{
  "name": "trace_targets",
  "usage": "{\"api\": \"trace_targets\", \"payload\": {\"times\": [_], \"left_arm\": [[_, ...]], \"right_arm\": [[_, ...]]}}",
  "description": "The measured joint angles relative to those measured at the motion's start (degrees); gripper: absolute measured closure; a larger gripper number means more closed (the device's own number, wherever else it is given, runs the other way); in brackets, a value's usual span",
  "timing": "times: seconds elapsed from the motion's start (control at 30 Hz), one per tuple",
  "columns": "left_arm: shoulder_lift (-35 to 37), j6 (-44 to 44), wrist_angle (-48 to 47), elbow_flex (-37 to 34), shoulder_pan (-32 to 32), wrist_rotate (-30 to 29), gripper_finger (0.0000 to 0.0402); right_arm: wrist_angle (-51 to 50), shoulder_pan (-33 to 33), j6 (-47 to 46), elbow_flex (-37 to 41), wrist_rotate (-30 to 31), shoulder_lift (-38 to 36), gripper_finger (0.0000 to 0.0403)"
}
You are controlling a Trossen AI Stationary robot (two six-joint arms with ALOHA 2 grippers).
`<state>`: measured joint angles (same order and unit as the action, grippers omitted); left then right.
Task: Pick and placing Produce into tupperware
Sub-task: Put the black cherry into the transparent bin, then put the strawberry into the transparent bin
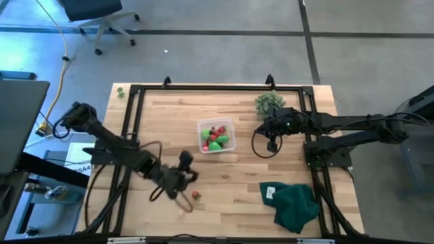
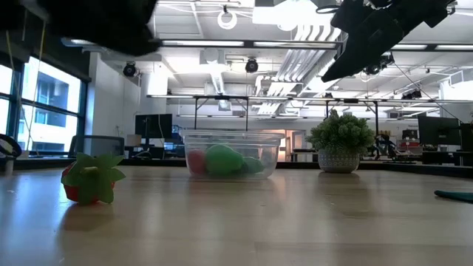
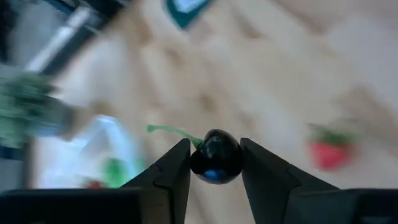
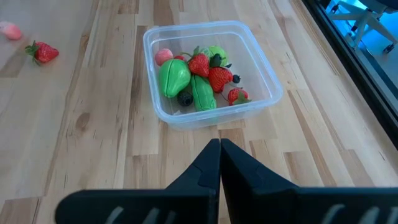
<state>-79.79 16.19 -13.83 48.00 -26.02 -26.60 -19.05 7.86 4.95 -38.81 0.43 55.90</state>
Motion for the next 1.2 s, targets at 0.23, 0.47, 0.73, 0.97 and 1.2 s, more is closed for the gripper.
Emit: {"api": "trace_targets", "payload": {"times": [0.23, 0.47, 0.73, 0.97, 1.2], "left_arm": [[0.1, 14.1, 0.0, 7.8, 15.0, 4.8, 0.0288], [-0.4, 16.0, 1.0, 9.6, 33.7, 25.1, 0.0272], [-10.4, 15.5, 8.7, 9.7, 45.5, 43.9, 0.0292], [-22.1, 17.1, 6.2, 16.4, 45.7, 45.3, 0.0268], [-28.6, 18.1, -0.4, 21.5, 44.3, 45.3, 0.0281]], "right_arm": [[0.0, 0.0, 0.0, 0.0, 0.0, 0.0, 0.0401], [0.0, 0.0, 0.0, 0.0, 0.0, 0.0, 0.0401], [0.0, 0.0, 0.0, 0.0, 0.0, 0.0, 0.0401], [0.0, 0.0, 0.0, 0.0, 0.0, 0.0, 0.0401], [0.0, 0.0, 0.0, 0.0, 0.0, 0.0, 0.0401]]}}
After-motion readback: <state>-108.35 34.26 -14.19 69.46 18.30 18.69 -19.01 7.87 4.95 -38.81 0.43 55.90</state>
